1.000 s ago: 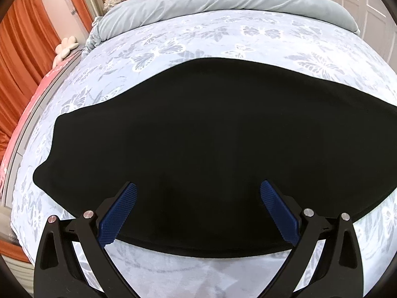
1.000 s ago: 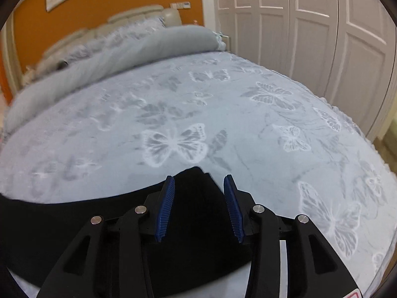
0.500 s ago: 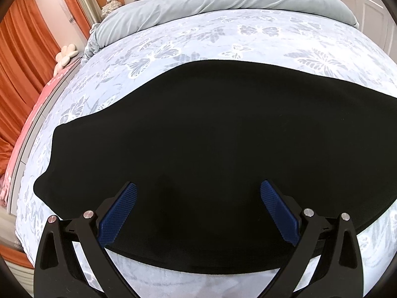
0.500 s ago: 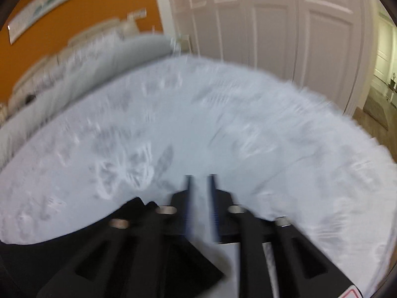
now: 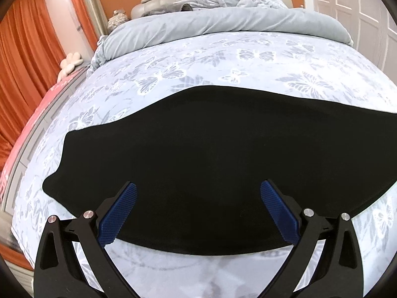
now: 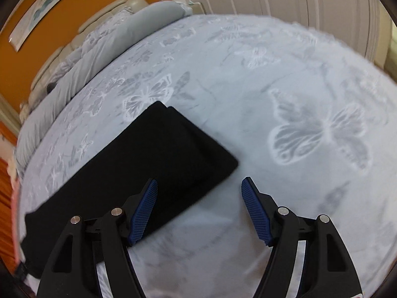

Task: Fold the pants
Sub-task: 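Grasp the folded pants edge with the right gripper and lift it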

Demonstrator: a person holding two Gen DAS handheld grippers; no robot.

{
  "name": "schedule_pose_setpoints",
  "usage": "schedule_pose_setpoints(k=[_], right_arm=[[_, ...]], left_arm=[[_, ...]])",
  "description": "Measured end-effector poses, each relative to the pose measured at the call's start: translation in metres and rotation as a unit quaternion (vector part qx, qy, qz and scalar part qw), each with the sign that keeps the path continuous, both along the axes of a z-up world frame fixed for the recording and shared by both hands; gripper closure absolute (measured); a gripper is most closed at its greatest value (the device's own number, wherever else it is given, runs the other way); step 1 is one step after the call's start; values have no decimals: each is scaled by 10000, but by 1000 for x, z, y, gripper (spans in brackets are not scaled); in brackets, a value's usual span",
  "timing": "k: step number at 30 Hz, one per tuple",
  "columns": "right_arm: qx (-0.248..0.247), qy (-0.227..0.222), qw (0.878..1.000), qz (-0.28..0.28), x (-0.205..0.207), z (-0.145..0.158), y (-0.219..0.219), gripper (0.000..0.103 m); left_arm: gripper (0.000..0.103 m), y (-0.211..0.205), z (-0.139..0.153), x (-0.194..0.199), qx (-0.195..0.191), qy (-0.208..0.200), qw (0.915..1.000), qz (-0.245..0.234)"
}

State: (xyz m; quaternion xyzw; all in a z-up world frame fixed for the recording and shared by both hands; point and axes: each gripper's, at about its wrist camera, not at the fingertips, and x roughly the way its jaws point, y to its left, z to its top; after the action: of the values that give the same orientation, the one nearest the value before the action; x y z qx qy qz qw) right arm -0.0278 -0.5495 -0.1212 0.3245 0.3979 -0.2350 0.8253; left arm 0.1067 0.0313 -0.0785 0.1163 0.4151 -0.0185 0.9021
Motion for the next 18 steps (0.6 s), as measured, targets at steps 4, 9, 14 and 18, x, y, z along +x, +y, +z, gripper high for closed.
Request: schedule_pose_setpoints(k=[4,9,14,18], right_arm=[[116,-178,9998,-8,17,-3,2,92],[155,-826,9965,-29,26,38,21,94],[-257,-1599,9829,879,53,108,100,94],[-478,-1767,9652,1868,86,132,186,94]], left_arm=[[5,18,6,5,-151,6,9996,219],[5,42,12,6,-284,-11,9988,403],[5,69,16,5,-522,75,9968,600],[5,95,20,4,-805,123,9934,804]])
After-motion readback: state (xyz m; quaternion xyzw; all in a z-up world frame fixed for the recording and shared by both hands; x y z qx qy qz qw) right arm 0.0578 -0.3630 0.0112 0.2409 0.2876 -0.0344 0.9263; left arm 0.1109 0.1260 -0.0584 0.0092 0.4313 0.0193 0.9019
